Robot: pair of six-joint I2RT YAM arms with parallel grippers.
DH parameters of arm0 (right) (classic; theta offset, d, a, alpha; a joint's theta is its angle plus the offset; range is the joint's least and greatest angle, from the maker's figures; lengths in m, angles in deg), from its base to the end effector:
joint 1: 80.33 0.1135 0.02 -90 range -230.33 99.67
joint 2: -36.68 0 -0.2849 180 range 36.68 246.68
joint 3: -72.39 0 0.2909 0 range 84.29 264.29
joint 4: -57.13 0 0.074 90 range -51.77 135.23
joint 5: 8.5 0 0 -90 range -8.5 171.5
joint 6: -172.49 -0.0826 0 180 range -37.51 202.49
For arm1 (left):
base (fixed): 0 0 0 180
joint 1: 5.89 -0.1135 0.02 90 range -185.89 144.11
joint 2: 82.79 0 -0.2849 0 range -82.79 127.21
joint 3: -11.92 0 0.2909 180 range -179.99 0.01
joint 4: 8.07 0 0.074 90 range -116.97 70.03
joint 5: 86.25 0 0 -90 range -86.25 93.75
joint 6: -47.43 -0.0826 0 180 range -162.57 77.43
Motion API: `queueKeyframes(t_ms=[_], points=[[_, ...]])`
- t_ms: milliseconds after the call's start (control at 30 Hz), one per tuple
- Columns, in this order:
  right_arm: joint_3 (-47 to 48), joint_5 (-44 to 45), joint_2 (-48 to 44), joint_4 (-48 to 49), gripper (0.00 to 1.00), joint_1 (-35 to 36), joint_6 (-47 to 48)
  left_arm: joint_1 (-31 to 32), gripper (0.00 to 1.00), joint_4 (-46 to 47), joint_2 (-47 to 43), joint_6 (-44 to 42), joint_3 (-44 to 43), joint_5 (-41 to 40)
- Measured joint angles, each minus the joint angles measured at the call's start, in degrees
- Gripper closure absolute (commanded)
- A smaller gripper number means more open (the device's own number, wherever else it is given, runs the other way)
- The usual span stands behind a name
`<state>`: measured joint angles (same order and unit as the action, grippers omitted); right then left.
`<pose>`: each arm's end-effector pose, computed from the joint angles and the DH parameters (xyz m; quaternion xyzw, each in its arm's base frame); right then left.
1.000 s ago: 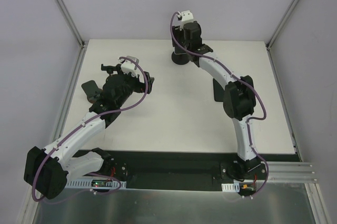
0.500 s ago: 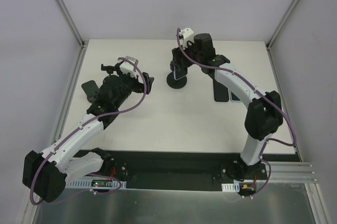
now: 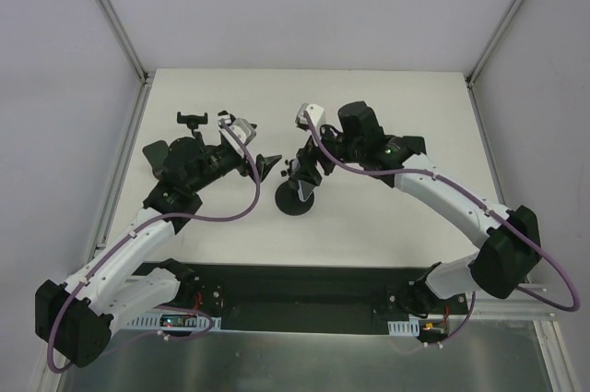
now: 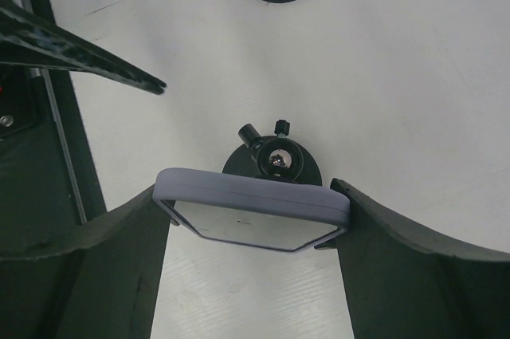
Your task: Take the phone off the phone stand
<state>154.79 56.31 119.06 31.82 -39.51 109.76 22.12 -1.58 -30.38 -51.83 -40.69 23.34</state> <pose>0.2855 0.2931 0.3324 -0.5582 0.6178 0.2445 0.4969 0.2412 -0.1597 0.3580 0.3297 0.5800 -0.2315 0.7080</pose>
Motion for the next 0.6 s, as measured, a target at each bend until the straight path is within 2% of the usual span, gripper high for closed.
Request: queueKeyframes(t_ms=[100, 200, 367, 600], points=[[-1.4, -1.5, -1.9, -1.4, 0.65, 1.6, 1.4, 0.0, 0.01, -1.2, 0.0, -4.1, 0.0, 6.2], [-3.0, -2.4, -3.5, -1.8, 0.55, 2.2, 2.5, 0.0, 0.01, -3.0, 0.2, -7.9, 0.1, 12.6], [-4.5, -2.8, -5.0, -2.0, 0.45, 2.4, 3.6, 0.0, 0.03, -5.4, 2.3, -11.9, 0.1, 22.1], [-5.3, -3.2, -5.9, -2.1, 0.15, 2.4, 3.9, 0.0, 0.05, -6.5, 8.3, -13.4, 0.1, 29.4]])
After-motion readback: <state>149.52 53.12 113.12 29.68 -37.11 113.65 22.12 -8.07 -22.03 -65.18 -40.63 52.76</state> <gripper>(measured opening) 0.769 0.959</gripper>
